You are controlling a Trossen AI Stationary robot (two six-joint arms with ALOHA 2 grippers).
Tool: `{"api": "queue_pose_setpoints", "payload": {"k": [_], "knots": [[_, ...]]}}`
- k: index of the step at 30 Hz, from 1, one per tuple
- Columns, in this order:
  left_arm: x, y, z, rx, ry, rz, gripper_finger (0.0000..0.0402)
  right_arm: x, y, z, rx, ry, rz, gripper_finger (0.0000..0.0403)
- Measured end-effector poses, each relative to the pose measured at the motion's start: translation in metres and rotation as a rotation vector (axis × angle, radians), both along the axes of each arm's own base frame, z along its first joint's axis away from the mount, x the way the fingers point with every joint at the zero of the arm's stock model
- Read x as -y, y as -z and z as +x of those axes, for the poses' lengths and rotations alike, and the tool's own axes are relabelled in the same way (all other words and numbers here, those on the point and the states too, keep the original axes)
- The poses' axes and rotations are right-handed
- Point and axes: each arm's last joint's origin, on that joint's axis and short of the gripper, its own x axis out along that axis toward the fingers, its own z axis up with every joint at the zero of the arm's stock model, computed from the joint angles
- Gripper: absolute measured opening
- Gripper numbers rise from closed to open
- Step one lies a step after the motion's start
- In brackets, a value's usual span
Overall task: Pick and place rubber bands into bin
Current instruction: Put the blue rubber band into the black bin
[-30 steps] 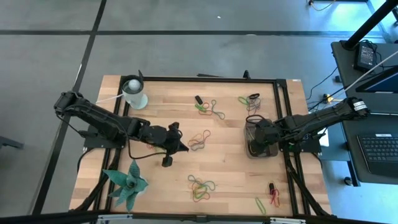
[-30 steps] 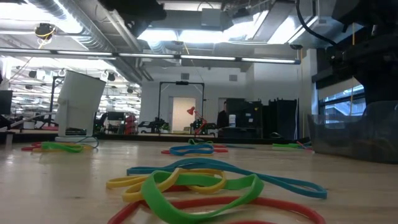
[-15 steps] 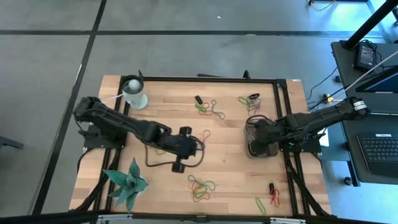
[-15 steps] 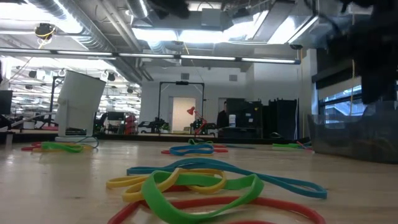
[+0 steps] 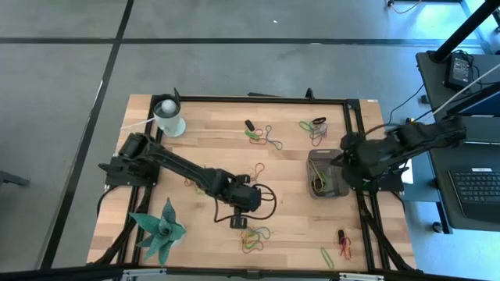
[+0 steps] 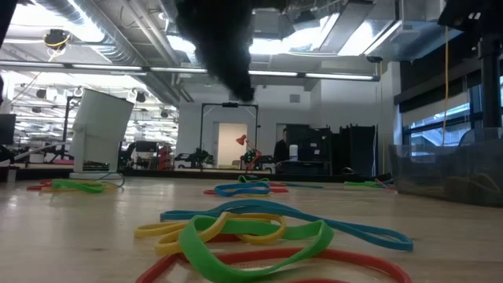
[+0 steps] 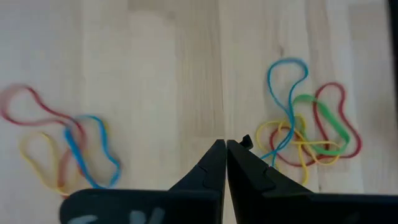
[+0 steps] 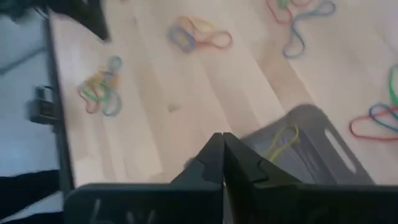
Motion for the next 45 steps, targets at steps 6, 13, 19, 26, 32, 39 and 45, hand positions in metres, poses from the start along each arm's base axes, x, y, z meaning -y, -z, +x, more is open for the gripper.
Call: {"api": "queue_pose_setpoints", "payload": {"k": [6, 13, 19, 26, 32, 39, 45], "knots": [[0.011, 0.027, 0.002, -0.109, 0.039, -0.032, 0.0057, 0.007, -0.004, -0.018, 0.05, -0.009, 0.01, 0.0009], [0.029, 0.053, 0.0, -0.169, 0.135, 0.007, 0.0109, 0.009, -0.005, -0.026, 0.065, -0.01, 0.015, 0.0003], [0.037, 0.076, 0.001, -0.211, 0.176, 0.032, 0.0117, 0.01, -0.006, -0.029, 0.074, -0.03, 0.0, 0.001], [0.038, 0.084, 0.003, -0.225, 0.173, 0.037, 0.0078, 0.012, -0.006, -0.032, 0.088, -0.038, -0.024, 0.0011], [0.037, 0.067, 0.002, -0.19, 0.131, 0.064, 0.0006, 0.012, -0.006, -0.032, 0.084, -0.054, -0.041, 0.0011], [0.019, 0.008, 0.007, -0.064, 0.082, 0.109, 0.0002, 0.013, -0.002, -0.036, 0.017, -0.102, -0.087, 0.0012], [-0.009, -0.05, 0.016, 0.11, -0.006, 0.107, 0.0002, 0.015, 0.004, -0.042, -0.064, -0.115, -0.114, 0.0012]]}}
